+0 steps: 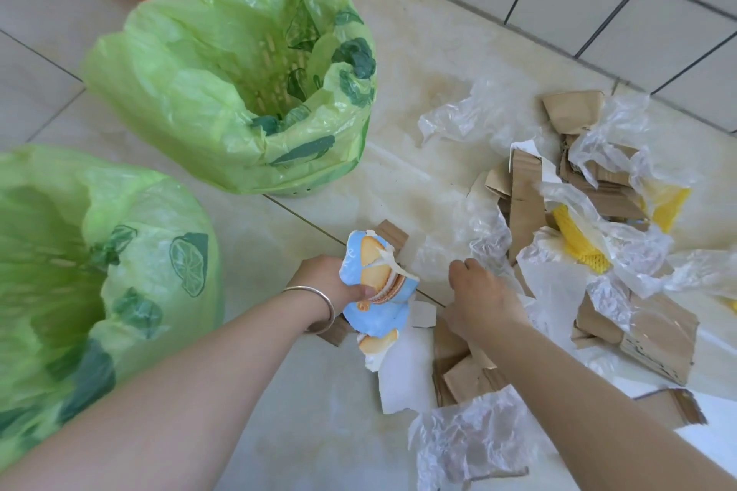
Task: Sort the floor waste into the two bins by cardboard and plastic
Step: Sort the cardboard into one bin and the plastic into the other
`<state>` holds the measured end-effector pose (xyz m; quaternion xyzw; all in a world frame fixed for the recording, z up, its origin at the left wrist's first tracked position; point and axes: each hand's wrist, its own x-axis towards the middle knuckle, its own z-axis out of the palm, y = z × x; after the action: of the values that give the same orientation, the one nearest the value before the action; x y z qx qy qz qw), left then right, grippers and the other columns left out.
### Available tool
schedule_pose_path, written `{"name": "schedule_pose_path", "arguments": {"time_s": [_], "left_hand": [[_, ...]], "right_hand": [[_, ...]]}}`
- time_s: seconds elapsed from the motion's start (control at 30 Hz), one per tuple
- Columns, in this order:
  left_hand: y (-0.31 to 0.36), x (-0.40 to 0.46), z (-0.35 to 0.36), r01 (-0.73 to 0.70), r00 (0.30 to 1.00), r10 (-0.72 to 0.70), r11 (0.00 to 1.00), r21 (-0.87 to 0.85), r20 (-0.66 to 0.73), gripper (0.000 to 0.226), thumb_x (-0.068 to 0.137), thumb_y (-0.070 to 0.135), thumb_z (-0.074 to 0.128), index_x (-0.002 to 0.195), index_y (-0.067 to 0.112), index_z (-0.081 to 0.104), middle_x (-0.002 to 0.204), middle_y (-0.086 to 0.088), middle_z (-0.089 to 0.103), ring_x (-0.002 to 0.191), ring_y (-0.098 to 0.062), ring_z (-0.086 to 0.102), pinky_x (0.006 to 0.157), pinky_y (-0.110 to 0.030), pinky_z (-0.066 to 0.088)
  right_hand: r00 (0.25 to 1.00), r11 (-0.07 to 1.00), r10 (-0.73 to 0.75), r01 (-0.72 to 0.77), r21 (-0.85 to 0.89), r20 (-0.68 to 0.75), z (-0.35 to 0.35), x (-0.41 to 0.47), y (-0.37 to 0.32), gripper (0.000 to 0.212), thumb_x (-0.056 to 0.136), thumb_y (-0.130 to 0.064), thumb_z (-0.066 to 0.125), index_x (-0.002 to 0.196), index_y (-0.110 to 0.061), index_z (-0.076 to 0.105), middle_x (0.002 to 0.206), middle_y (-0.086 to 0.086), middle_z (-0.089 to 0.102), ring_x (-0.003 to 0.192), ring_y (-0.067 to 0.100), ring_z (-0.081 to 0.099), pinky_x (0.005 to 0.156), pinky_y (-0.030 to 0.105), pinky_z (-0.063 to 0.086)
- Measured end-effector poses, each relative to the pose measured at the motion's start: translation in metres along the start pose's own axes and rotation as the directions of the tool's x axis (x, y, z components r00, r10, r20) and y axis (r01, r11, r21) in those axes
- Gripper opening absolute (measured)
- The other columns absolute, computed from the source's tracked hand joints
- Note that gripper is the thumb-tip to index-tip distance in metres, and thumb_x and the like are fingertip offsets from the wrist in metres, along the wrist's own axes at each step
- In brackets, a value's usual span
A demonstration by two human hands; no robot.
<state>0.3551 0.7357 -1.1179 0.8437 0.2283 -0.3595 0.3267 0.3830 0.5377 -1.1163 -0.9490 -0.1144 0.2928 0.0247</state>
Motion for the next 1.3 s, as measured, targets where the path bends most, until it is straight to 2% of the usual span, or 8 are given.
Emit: {"name": "schedule_pose_path", "arguments": {"time_s": [0.33,0.53,0.67,0.8,1.0,1.13,1.23,1.3], "left_hand": [[0.027,-0.035,-0.023,-0.115,0.993,0.114,0.985,-0.127,-0.014,0.029,0.075,0.038,0.073,0.06,0.025,0.051,0.068,0.005,0.057,0.062,-0.012,0.053,0.052,-0.019,0.037],[0.035,-0.089,-0.064,-0.273,0.962,0.248,0.912,-0.306,-0.117,0.024,0.073,0.034,0.077,0.062,0.026,0.057,0.062,0.013,0.059,0.057,-0.002,0.054,0.046,-0.005,0.037],[0.02,-0.132,-0.1,-0.328,0.938,0.232,0.832,-0.448,-0.257,0.016,0.072,0.029,0.079,0.072,0.021,0.065,0.055,0.013,0.064,0.047,-0.002,0.057,0.047,-0.016,0.046],[-0.003,-0.179,-0.136,-0.363,0.913,0.156,0.733,-0.576,-0.377,0.017,0.075,0.022,0.076,0.073,0.012,0.062,0.052,-0.001,0.065,0.034,-0.021,0.056,0.036,-0.022,0.044],[-0.058,-0.227,-0.173,-0.474,0.755,-0.031,0.664,-0.578,-0.655,0.02,0.062,0.028,0.076,0.067,0.016,0.061,0.056,-0.003,0.069,0.032,-0.018,0.055,0.033,-0.017,0.039],[-0.103,-0.234,-0.176,-0.424,0.677,-0.159,0.713,-0.558,-0.719,0.042,0.065,0.022,0.081,0.089,0.036,0.049,0.071,0.008,0.073,0.04,-0.008,0.061,0.04,-0.016,0.045],[-0.132,-0.228,-0.172,-0.341,0.692,-0.247,0.716,-0.608,-0.679,0.064,0.07,0.013,0.08,0.102,0.05,0.039,0.072,0.007,0.074,0.045,-0.015,0.065,0.043,-0.022,0.048],[-0.147,-0.219,-0.17,-0.287,0.726,-0.288,0.698,-0.656,-0.624,0.047,0.072,0.011,0.078,0.098,0.038,0.051,0.069,0.005,0.073,0.042,-0.011,0.062,0.041,-0.025,0.048]], "right_hand": [[0.998,0.916,0.031,-0.01,0.402,-0.046,-0.049,-0.02,0.005,0.017,0.076,-0.006,0.05,0.078,-0.023,0.051,0.068,-0.008,0.048,0.069,0.012,0.047,0.056,0.022,0.038],[0.995,0.683,-0.015,0.081,0.726,-0.097,-0.117,-0.04,-0.016,0.021,0.079,0.0,0.049,0.071,-0.02,0.054,0.052,-0.01,0.051,0.045,0.012,0.049,0.054,0.027,0.04],[0.981,0.533,-0.137,0.187,0.825,-0.134,-0.156,-0.054,-0.051,0.026,0.081,0.006,0.048,0.071,-0.016,0.057,0.045,-0.012,0.05,0.041,0.011,0.048,0.056,0.031,0.04],[0.911,0.366,-0.329,0.365,0.856,-0.248,-0.194,-0.072,-0.114,0.015,0.067,-0.004,0.047,0.067,-0.015,0.058,0.061,0.007,0.052,0.051,0.016,0.049,0.051,0.027,0.042],[0.729,0.097,-0.59,0.49,0.866,-0.346,-0.201,-0.088,-0.213,0.019,0.075,-0.016,0.041,0.061,-0.012,0.052,0.056,-0.009,0.049,0.052,0.004,0.046,0.052,0.013,0.041],[0.694,0.207,-0.628,0.584,0.785,-0.351,-0.165,-0.088,-0.269,0.029,0.07,-0.047,0.06,0.061,-0.024,0.044,0.057,-0.012,0.04,0.055,0.005,0.034,0.05,0.018,0.029],[0.708,0.345,-0.644,0.608,0.715,-0.291,-0.133,-0.082,-0.297,0.03,0.079,-0.025,0.068,0.07,-0.024,0.039,0.059,-0.013,0.044,0.05,0.005,0.034,0.048,0.016,0.029],[0.728,0.39,-0.64,0.582,0.714,-0.243,-0.118,-0.078,-0.31,0.024,0.084,-0.016,0.064,0.086,-0.025,0.042,0.073,-0.013,0.052,0.061,0.005,0.046,0.057,0.018,0.041]]}}
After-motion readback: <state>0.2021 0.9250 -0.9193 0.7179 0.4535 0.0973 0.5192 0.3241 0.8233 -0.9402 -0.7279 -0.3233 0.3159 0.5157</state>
